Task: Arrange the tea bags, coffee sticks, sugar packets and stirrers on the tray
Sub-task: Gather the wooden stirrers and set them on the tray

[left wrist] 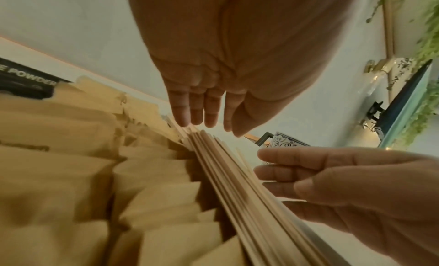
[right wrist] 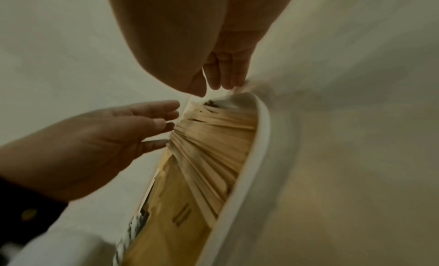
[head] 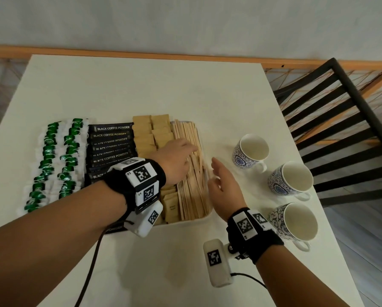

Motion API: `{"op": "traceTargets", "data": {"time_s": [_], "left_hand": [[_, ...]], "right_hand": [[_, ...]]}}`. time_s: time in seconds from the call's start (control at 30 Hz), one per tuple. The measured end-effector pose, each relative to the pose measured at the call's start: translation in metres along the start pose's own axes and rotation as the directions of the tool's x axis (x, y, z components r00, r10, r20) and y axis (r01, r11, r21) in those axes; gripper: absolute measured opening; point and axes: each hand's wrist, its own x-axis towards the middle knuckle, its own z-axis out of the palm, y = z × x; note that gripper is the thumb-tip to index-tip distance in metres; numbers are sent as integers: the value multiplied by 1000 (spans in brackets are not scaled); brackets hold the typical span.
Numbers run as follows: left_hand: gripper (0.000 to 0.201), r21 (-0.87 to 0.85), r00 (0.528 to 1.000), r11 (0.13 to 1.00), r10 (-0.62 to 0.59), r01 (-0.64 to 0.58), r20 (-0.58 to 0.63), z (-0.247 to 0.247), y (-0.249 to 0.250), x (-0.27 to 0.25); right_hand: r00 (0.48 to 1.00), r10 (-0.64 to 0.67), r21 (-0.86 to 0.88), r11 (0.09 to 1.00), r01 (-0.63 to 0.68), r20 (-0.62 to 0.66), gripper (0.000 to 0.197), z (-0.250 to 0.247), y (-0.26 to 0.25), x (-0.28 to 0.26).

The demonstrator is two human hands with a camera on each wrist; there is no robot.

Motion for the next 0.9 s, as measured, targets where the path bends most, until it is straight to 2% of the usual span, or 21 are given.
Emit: {"op": "traceTargets", "data": {"time_s": [0.17, 0.23, 0.33, 0.4, 0.53, 0.67, 0.9], "left_hand": [[59, 35, 998, 998, -58, 59, -26, -2, 0, 4], [76, 76, 998, 996, -57, 55, 17, -1, -7, 1], [111, 263, 997, 965, -41, 21, 71, 2, -12, -8], [119, 359, 998, 933, -22, 0, 57, 5, -13, -11], [126, 405, 999, 914, -25, 4, 45, 12, -12, -12], [125, 413, 1000, 911, -11, 6, 12, 18, -6, -13], [124, 398, 1000, 918, 8, 1, -23, 21, -5, -11]], "right_hand": [[998, -52, -83, 995, 55, 32, 56, 7, -3, -8], [996, -53, -95, 994, 60, 74, 65, 7, -5, -11], [985, -65, -207, 973, 98, 159, 91, 7, -1, -15], [977, -75, -249, 960, 124, 199, 102, 7, 2, -16], [969, -98, -189, 971, 143, 228, 105, -3, 5, -17], [962, -113, -238, 956, 174, 248, 112, -4, 8, -19], [970, -125, -226, 959, 172, 210, 104, 0, 11, -19]]}}
